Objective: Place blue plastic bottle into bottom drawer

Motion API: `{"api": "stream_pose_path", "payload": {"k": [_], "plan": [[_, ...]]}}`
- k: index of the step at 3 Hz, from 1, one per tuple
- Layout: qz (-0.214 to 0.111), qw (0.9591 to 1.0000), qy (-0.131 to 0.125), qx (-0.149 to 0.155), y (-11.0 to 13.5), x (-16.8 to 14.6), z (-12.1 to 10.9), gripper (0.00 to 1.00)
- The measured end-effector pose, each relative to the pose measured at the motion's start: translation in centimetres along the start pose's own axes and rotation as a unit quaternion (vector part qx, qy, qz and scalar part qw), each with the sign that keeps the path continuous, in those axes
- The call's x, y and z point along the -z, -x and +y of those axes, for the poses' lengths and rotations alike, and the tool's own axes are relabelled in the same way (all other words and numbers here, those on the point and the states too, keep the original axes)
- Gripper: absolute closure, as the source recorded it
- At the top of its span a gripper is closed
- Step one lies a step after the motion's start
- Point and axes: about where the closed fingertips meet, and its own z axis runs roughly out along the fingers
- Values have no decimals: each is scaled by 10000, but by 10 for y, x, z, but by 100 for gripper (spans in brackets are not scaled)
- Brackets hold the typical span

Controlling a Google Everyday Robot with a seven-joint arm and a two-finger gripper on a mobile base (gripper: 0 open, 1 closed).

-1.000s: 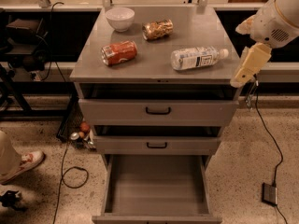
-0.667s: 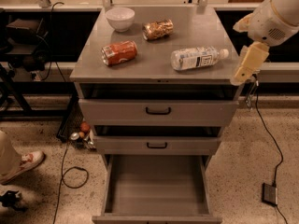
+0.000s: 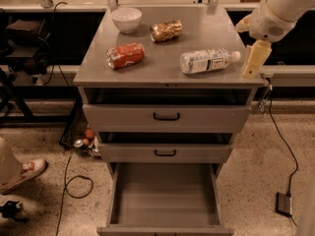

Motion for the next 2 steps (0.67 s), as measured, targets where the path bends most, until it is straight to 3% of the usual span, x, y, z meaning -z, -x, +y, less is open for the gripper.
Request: {"api": "stream_pose_path", "payload": {"k": [2], "plan": [[-86, 9991, 266, 324, 15, -45, -32, 0]]}}
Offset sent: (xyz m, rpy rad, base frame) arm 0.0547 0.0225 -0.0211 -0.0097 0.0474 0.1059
